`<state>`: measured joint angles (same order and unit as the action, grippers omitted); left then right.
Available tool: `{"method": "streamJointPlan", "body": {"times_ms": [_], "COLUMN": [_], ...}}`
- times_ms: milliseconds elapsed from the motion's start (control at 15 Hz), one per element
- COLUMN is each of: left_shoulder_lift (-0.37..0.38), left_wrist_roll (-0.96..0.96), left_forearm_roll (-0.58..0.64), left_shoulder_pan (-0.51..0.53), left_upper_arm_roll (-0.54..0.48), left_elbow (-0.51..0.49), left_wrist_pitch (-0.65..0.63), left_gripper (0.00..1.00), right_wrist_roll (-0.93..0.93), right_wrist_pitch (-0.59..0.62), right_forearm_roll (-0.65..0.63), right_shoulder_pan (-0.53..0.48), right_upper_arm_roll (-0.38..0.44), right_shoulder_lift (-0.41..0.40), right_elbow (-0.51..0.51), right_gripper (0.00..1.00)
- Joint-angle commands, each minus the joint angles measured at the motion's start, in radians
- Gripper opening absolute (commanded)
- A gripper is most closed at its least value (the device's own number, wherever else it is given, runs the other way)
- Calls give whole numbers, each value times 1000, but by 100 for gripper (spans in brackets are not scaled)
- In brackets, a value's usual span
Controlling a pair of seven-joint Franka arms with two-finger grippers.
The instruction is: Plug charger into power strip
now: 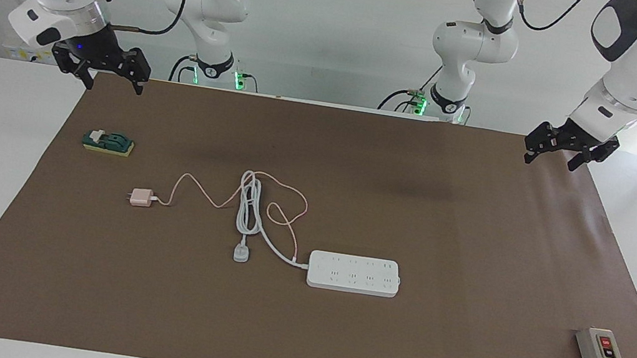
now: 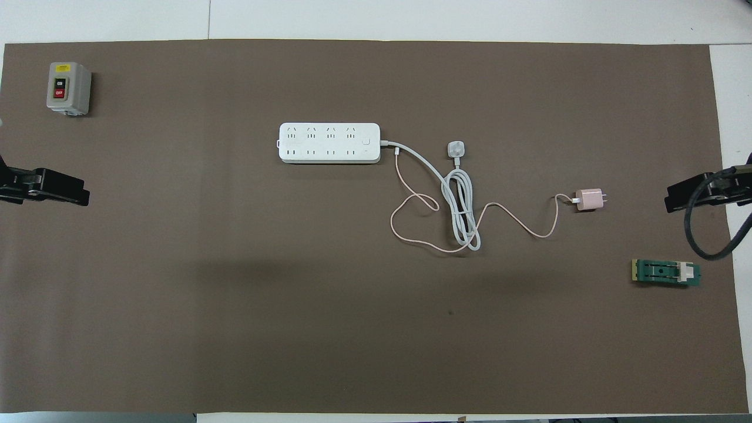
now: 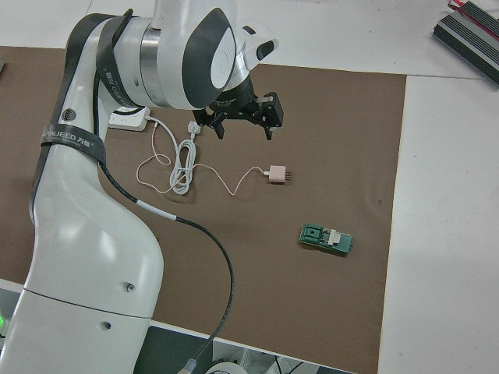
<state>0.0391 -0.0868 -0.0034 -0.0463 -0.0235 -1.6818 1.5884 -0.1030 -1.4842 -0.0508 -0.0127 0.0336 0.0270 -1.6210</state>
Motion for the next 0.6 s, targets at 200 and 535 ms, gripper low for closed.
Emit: {"method": "streamJointPlan", "body": {"times_ms": [200, 535], "left_shoulder_lift": [-13, -15], "left_wrist_roll": [-1, 4], "left_forearm_roll": [-3, -3], "left_shoulder_pan": [-4, -3], "left_upper_arm_roll": [-3, -4], "left_elbow": [20, 19], "left_wrist_pitch": [4, 4], "left_gripper": [100, 100], "right_wrist_roll": [-20, 28], "right_wrist_pitch": [2, -56], "right_forearm_roll": [5, 97], "right_shoulder_pan": [-35, -151], "right_upper_arm_roll": [-6, -4], "right_shoulder_lift": [16, 2], "right_elbow": [-11, -105], "right_gripper": [100, 100]}}
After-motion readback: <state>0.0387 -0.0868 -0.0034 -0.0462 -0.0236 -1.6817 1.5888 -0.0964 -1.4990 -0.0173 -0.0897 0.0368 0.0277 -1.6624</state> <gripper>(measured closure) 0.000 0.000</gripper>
